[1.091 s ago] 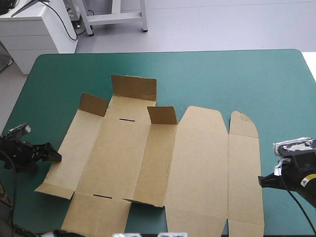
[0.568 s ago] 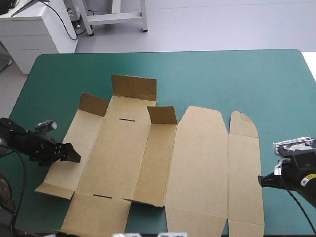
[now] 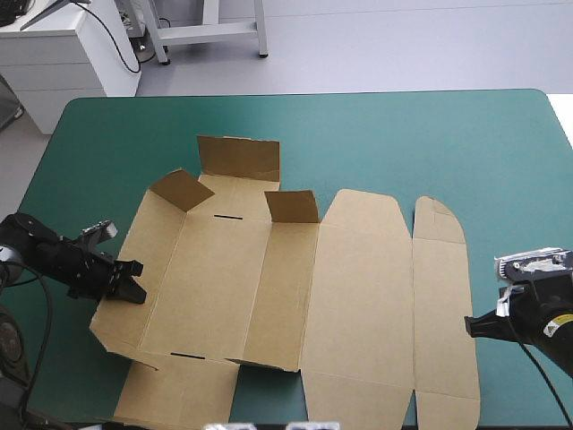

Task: Fold the box

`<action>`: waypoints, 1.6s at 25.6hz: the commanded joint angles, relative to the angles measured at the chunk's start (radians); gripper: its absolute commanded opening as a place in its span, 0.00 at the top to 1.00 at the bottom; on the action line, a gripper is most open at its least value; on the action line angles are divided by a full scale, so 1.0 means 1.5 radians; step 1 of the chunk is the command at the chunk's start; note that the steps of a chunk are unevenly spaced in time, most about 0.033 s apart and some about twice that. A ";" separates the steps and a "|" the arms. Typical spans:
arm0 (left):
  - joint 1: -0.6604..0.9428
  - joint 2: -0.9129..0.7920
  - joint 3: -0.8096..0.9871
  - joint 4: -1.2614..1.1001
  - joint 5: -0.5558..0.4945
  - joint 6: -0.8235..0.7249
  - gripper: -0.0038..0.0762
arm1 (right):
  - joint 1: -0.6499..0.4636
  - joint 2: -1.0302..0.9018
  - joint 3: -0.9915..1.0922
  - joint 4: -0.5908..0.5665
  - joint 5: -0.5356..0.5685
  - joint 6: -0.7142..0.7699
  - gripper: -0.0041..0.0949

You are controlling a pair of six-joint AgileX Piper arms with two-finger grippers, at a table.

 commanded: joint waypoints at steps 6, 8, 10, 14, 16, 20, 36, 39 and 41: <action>-0.024 -0.013 -0.078 -0.142 0.035 0.052 0.94 | -0.003 0.002 -0.017 -0.005 -0.042 -0.003 0.98; -0.076 -0.013 -0.125 -0.097 0.035 0.052 0.94 | -0.003 0.002 -0.017 -0.010 -0.042 -0.003 0.98; -0.101 -0.013 -0.151 -0.090 0.032 0.052 0.94 | -0.003 0.002 -0.017 -0.010 -0.040 -0.003 0.98; -0.173 -0.013 -0.256 -0.089 0.001 0.047 0.94 | -0.003 0.002 -0.017 -0.010 -0.039 -0.001 0.98; -0.204 -0.013 -0.304 -0.073 0.000 0.047 0.94 | -0.003 0.002 -0.017 -0.010 -0.039 -0.001 0.98; -0.283 -0.013 -0.408 0.000 -0.011 0.047 0.94 | -0.003 0.002 -0.017 -0.010 -0.041 -0.001 0.98; -0.537 -0.013 -0.491 0.276 -0.216 0.091 0.94 | -0.003 0.002 -0.017 -0.005 -0.039 -0.001 0.98; -0.580 -0.013 -0.490 0.349 -0.254 0.092 0.94 | -0.003 0.002 -0.017 -0.005 -0.042 -0.001 0.98; -0.606 -0.011 -0.488 0.377 -0.285 0.105 0.94 | -0.003 0.002 -0.017 -0.005 -0.053 -0.001 0.98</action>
